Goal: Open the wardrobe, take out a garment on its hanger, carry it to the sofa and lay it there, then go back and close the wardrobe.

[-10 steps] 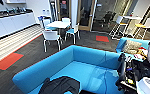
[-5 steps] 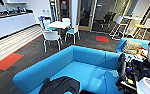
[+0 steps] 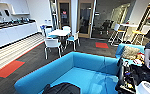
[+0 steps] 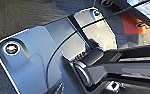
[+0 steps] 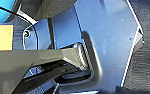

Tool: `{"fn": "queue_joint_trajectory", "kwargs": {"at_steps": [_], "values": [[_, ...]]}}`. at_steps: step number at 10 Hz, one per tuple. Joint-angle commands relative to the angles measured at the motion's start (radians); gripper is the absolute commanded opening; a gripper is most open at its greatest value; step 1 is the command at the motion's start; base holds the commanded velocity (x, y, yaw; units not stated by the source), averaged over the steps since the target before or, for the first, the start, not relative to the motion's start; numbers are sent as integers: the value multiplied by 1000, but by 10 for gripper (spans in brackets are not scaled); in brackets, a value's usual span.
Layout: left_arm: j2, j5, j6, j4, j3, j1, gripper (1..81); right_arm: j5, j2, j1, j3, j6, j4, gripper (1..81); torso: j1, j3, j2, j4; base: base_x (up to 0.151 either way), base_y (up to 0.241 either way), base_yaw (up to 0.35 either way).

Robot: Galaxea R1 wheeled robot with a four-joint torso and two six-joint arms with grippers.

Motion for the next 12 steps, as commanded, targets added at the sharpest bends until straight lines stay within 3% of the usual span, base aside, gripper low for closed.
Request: {"fn": "queue_joint_trajectory", "kwargs": {"at_steps": [1,8,12], "values": [[31,110,-2,14,-24,-7,811,-45,4,14,-5,1,-5,811,1,-1,0,0,0,0,0],[73,131,-2,19,-24,6,811,-45,9,9,-5,-1,-5,811,1,3,-1,0,0,0,0],[83,131,-2,20,-24,8,811,-45,7,6,-5,-1,-6,811,1,3,-1,0,-74,0,0]]}}
